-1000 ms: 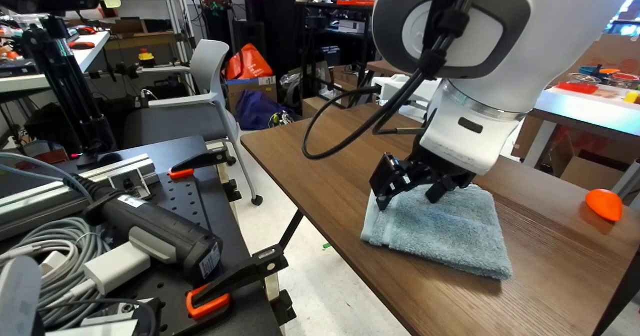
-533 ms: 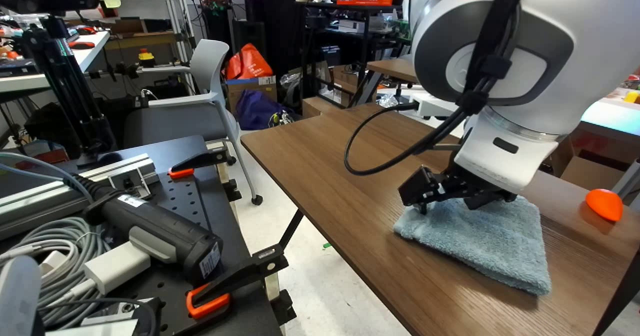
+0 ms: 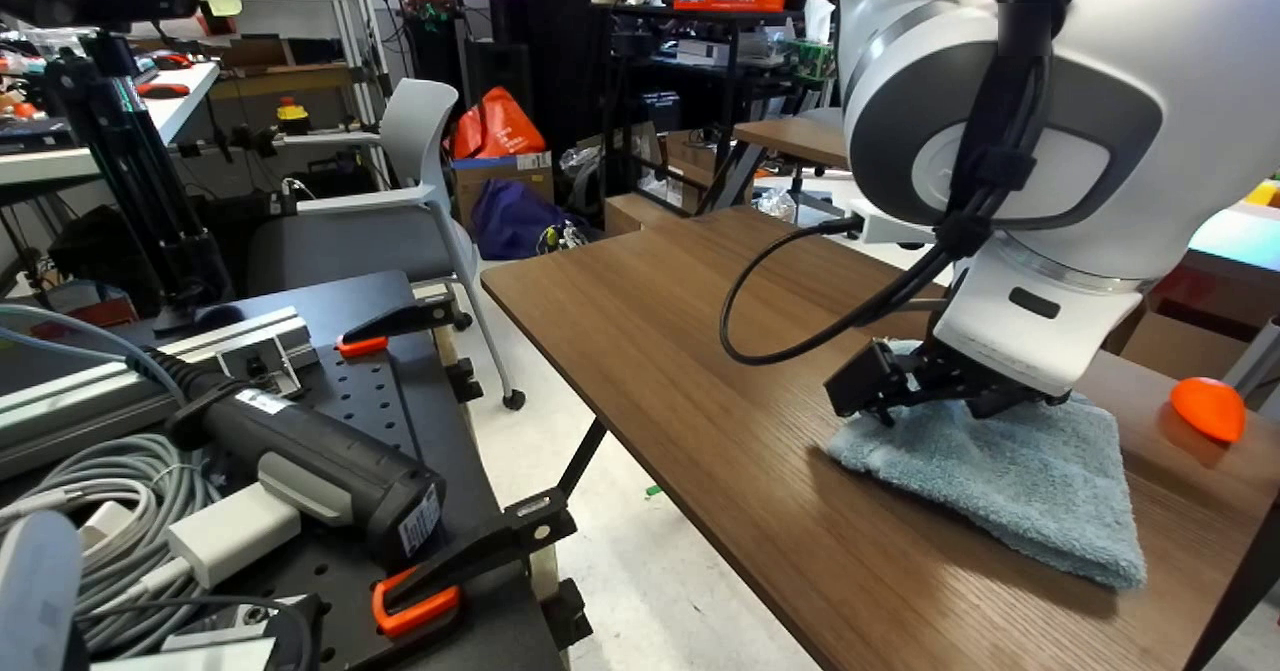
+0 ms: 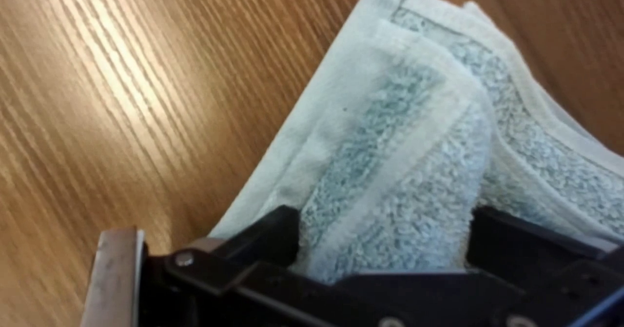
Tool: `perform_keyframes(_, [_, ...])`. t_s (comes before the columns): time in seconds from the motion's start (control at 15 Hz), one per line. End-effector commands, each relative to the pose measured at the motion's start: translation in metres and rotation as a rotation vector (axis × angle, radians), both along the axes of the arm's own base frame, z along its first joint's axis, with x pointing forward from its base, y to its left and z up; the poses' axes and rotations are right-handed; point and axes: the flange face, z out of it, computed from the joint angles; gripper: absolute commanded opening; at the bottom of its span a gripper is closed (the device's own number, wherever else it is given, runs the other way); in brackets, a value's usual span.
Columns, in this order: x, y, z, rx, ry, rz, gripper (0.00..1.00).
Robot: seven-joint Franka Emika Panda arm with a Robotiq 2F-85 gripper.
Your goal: Use the towel to wipe the table.
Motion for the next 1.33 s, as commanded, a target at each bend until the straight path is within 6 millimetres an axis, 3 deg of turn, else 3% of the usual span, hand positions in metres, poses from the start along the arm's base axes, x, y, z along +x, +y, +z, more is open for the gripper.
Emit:
perform_keyframes(0.0, [0.013, 0.004, -0.006, 0.027, -0.065, -0.024, 1.00])
perform_keyframes(0.53, [0.022, 0.033, 0.001, 0.100, -0.125, -0.018, 1.00])
perform_keyframes(0.67, [0.023, 0.053, 0.007, 0.132, -0.120, 0.001, 1.00])
perform_keyframes(0.8, [0.015, 0.084, 0.015, 0.167, -0.132, 0.050, 1.00])
perform_keyframes(1.07, [-0.002, 0.185, 0.035, 0.236, -0.199, 0.196, 1.00])
perform_keyframes(1.27, [-0.022, 0.259, 0.030, 0.274, -0.219, 0.288, 1.00])
